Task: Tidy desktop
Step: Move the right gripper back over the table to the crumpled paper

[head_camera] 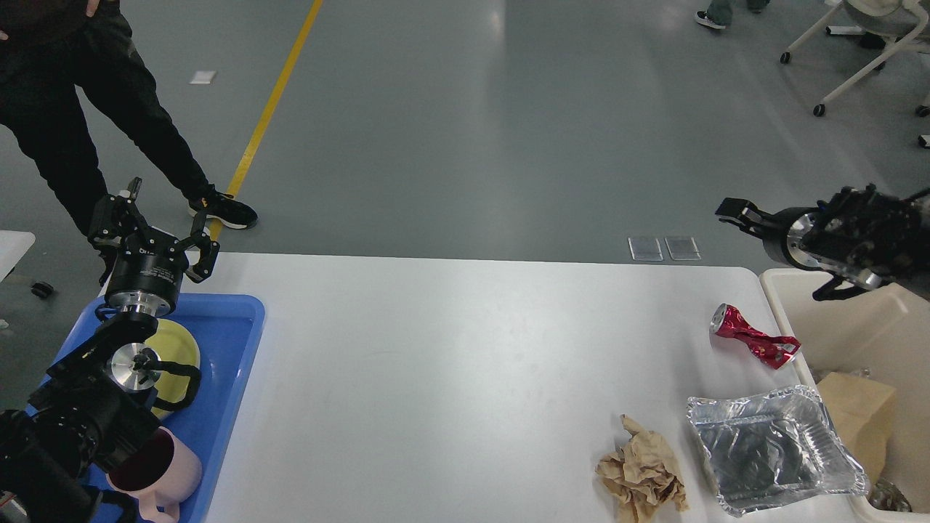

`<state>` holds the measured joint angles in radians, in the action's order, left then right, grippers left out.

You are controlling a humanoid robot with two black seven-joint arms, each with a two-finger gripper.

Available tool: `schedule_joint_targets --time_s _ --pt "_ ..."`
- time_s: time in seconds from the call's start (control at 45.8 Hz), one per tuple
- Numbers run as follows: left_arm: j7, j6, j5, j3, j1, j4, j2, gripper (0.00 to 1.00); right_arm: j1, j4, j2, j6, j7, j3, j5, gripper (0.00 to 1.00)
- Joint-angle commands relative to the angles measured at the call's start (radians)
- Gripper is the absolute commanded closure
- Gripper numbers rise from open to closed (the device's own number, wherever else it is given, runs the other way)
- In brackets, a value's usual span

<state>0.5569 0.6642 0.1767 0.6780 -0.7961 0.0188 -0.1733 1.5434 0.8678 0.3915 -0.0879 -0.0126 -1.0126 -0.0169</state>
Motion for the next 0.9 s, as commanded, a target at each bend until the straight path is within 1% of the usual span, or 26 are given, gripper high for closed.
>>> schedule_joint_targets --time_s 0.0,0.066,0.24,0.328,0.349,0.371,0.437,0.481,0.59,0.764,0.874 --pt "0.000 0.000 0.000 0.000 0.000 0.000 0.000 0.04 0.197 0.183 -0.051 -0.081 -0.003 -0.067 -0.001 0.00" --pt "0.000 -0.002 0.000 0.000 0.000 0.000 0.000 0.04 0.268 0.226 -0.083 -0.169 -0.003 -0.110 -0.001 0.00" --pt "0.000 0.000 0.001 0.000 0.000 0.000 0.000 0.04 0.428 0.296 -0.178 -0.496 -0.003 -0.175 -0.003 0.00" --pt "0.000 0.000 0.000 0.000 0.000 0.000 0.000 0.04 0.475 0.324 -0.235 -0.669 -0.001 -0.201 -0.003 0.00" --pt "0.000 0.000 0.000 0.000 0.000 0.000 0.000 0.04 0.487 0.330 -0.253 -0.738 -0.001 -0.207 -0.003 0.00" --pt "0.000 0.000 0.000 0.000 0.000 0.000 0.000 0.04 0.492 0.335 -0.261 -0.781 -0.001 -0.205 -0.003 0.00" --pt "0.000 0.000 0.000 0.000 0.000 0.000 0.000 0.04 0.477 0.341 -0.272 -0.858 0.000 -0.201 -0.003 0.00" --pt "0.000 0.000 0.001 0.000 0.000 0.001 0.000 0.04 0.452 0.338 -0.278 -0.853 0.000 -0.201 -0.001 0.00" --pt "0.000 0.000 0.000 0.000 0.000 0.000 0.000 0.04 0.324 0.312 -0.276 -0.805 0.002 -0.208 0.006 0.00" --pt "0.000 0.000 0.001 0.000 0.000 0.001 0.000 0.04 0.098 0.183 -0.275 -0.767 0.002 -0.201 0.003 0.00" --pt "0.000 0.000 0.000 0.000 0.000 0.000 0.000 0.04 -0.011 0.125 -0.278 -0.736 0.002 -0.199 0.002 0.00"
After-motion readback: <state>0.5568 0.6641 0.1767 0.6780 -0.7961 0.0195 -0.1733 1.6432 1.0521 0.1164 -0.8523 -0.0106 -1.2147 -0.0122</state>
